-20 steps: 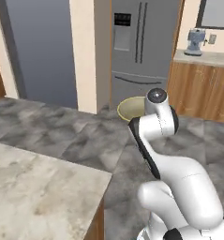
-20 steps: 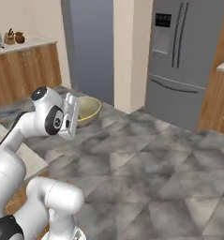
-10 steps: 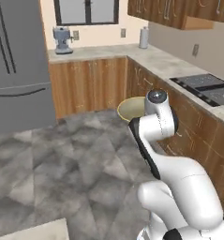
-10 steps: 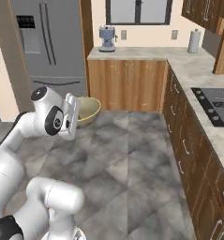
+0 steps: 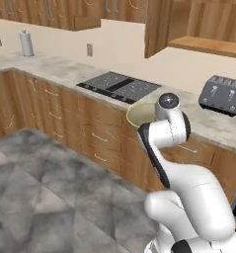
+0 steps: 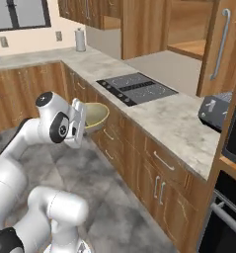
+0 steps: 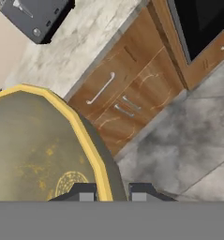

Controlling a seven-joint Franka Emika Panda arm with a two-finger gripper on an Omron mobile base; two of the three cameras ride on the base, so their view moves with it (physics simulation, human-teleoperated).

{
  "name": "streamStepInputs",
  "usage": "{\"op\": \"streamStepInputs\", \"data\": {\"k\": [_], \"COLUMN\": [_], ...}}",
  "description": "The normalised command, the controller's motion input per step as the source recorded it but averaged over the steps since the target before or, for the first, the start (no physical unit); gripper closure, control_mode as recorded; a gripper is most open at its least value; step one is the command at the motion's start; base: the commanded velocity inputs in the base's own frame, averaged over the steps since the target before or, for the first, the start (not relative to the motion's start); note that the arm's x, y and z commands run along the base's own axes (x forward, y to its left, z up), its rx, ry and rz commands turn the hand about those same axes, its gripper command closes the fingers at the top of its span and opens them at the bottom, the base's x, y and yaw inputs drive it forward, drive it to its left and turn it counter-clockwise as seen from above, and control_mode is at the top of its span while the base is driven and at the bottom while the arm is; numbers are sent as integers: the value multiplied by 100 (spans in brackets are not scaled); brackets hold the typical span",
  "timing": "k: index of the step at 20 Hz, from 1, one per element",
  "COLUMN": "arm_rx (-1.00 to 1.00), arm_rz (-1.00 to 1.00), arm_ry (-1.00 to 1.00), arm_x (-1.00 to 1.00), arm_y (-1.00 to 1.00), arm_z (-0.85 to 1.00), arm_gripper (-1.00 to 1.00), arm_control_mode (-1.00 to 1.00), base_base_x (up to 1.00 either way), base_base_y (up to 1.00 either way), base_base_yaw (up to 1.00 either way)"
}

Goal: Pick the mug and place it in the sink. Pick the bowl and place it in the open cabinet and then close the cabinet.

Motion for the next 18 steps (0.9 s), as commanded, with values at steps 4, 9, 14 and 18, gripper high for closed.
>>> {"op": "streamStepInputs", "data": {"k": [4,9,14,18], "arm_rx": [0,0,0,0], "arm_rz": [0,0,0,0], "arm_ry": [0,0,0,0], "arm_x": [0,0,0,0], "arm_y": [0,0,0,0], "arm_z": [0,0,0,0], "arm_gripper": [100,100,100,100], "arm_control_mode": [100,100,100,100], "base_base_x": [0,17,14,11], "base_base_y": [-15,17,60,94], "base_base_yaw": [-56,-60,-70,-51]}}
